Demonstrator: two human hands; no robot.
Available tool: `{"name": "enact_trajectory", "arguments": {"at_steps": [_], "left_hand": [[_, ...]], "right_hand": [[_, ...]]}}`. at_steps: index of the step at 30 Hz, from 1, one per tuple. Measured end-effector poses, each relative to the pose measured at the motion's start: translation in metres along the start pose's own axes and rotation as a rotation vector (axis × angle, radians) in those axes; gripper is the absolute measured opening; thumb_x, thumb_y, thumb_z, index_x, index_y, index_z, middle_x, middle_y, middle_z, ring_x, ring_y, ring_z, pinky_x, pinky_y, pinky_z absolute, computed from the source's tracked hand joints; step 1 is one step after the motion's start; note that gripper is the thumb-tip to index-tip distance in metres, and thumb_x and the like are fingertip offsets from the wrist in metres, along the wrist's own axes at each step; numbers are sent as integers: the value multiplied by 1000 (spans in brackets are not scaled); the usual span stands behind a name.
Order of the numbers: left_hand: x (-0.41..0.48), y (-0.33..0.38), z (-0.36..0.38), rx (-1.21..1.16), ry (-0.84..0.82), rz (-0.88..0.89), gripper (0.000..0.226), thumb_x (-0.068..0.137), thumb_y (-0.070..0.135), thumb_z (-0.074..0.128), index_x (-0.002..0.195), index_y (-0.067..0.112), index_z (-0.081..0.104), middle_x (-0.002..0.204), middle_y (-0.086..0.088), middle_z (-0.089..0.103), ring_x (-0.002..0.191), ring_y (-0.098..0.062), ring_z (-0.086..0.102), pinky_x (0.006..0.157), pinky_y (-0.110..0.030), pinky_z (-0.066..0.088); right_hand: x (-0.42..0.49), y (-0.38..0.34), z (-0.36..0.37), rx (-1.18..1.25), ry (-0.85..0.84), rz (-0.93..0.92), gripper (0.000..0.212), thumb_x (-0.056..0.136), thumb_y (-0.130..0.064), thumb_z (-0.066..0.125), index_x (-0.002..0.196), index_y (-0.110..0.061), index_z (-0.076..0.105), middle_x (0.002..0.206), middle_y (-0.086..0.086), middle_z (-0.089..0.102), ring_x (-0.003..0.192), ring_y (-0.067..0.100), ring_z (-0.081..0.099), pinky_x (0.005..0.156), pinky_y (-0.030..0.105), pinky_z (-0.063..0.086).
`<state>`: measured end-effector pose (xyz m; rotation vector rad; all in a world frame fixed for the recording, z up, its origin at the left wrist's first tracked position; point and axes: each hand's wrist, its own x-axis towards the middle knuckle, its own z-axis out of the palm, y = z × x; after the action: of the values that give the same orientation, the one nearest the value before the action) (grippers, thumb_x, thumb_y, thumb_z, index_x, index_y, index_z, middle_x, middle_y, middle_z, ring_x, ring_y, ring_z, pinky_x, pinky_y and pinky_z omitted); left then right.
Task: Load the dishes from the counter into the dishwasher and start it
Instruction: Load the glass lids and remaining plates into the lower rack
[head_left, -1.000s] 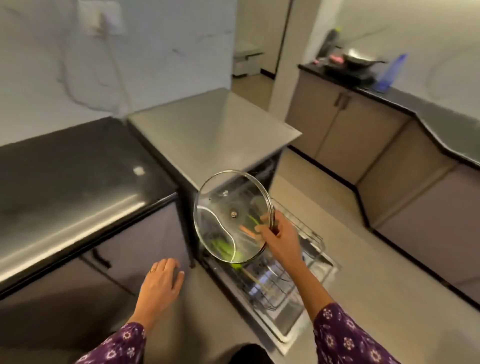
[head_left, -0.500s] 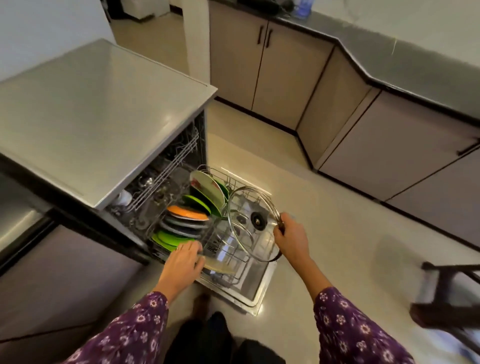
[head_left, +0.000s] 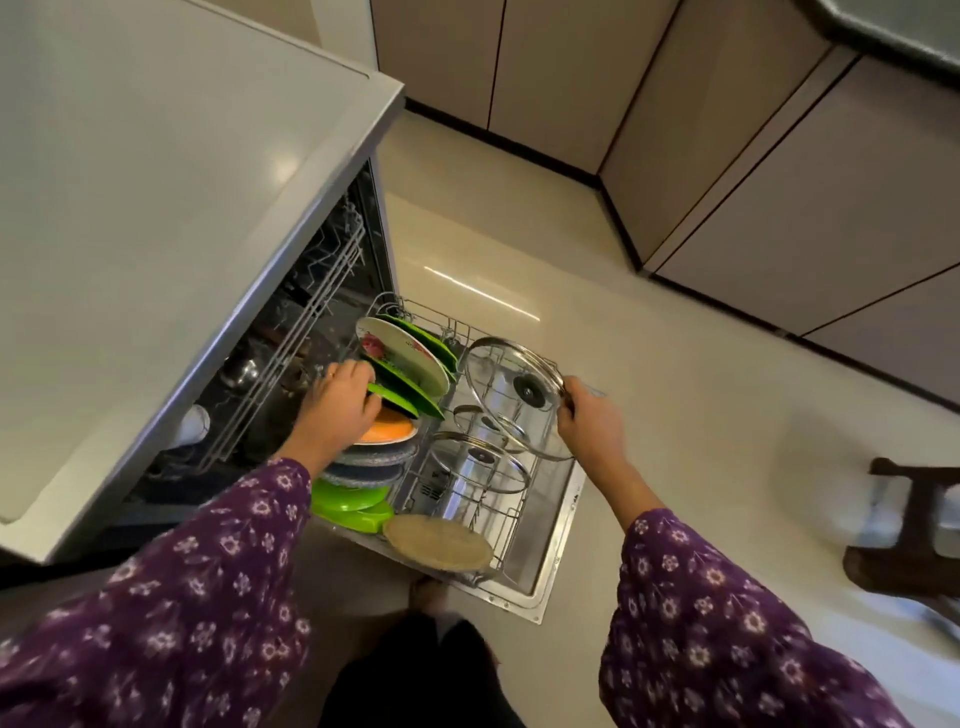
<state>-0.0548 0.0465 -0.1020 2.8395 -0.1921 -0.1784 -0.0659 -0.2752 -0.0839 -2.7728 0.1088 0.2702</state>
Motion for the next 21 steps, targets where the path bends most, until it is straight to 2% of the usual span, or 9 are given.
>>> {"name": "enact_trajectory", "arguments": {"at_steps": [5, 10, 12, 15, 18, 20, 21], "left_hand": [[53, -37, 24, 207, -41, 148, 22, 76, 13, 70, 91, 6, 56, 88, -14, 56, 81, -34, 56, 66, -45, 49], [90, -75, 49, 377, -45, 224, 29, 69, 11, 72, 94, 6, 58, 93, -14, 58, 86, -32, 57, 71, -42, 45], [98, -91, 57, 409, -41, 241, 30, 68, 10, 71, 95, 6, 59, 97, -14, 58, 90, -32, 57, 76, -42, 44], [102, -112, 65, 431, -48, 248, 35, 64, 9, 74, 96, 4, 61, 103, -17, 60, 96, -33, 56, 86, -42, 39], [101, -126, 74, 438, -71, 281, 40, 66, 19, 72, 101, 3, 60, 109, -17, 58, 101, -33, 54, 99, -39, 31], [101, -133, 79, 455, -63, 325, 41, 74, 29, 56, 106, 3, 58, 112, -17, 56, 106, -32, 51, 115, -32, 14], [103, -133, 78, 457, -41, 332, 42, 77, 29, 50, 108, 2, 58, 113, -18, 56, 107, -33, 50, 117, -31, 5]], "right_hand": [[54, 9, 37, -106, -28, -26, 24, 93, -12, 45, 116, -17, 51, 81, 11, 66, 63, 27, 57, 54, 32, 43], [94, 19, 74, -198, -52, -68, 33, 95, -11, 44, 126, -20, 50, 91, 10, 68, 68, 29, 61, 55, 30, 43], [104, 23, 90, -231, -71, -69, 32, 96, -11, 43, 127, -18, 49, 93, 9, 68, 69, 27, 62, 55, 28, 41], [115, 26, 109, -226, -84, -60, 28, 97, -11, 43, 123, -15, 50, 92, 9, 68, 65, 21, 58, 58, 30, 47], [123, 29, 125, -241, -84, -53, 25, 97, -12, 43, 121, -13, 51, 85, 7, 65, 58, 16, 46, 52, 24, 35], [127, 30, 135, -231, -85, -64, 23, 97, -12, 44, 119, -12, 52, 85, 9, 66, 56, 17, 46, 53, 24, 35], [128, 30, 137, -231, -85, -73, 22, 97, -13, 44, 117, -12, 52, 85, 9, 66, 56, 17, 47, 53, 25, 36]]}}
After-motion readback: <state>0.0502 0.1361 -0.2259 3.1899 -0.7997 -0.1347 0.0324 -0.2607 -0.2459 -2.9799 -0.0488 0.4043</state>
